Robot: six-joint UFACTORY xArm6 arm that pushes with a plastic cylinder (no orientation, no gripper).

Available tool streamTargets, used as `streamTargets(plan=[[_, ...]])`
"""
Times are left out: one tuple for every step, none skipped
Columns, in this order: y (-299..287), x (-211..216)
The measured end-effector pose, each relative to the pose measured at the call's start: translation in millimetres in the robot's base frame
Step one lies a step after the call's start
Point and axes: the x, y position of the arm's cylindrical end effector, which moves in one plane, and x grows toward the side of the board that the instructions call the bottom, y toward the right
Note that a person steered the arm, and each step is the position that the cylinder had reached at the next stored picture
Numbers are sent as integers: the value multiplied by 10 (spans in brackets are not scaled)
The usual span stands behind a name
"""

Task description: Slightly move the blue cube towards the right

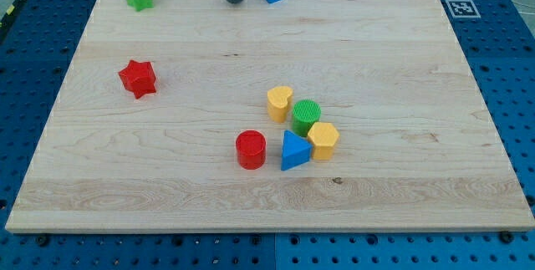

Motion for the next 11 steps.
streamTargets(plan=[[-41,-90],[32,-79],[358,-89],[453,-70],[453,-71],[507,-69],[831,-50],[912,95],[1074,126],[1274,199],[1155,81]])
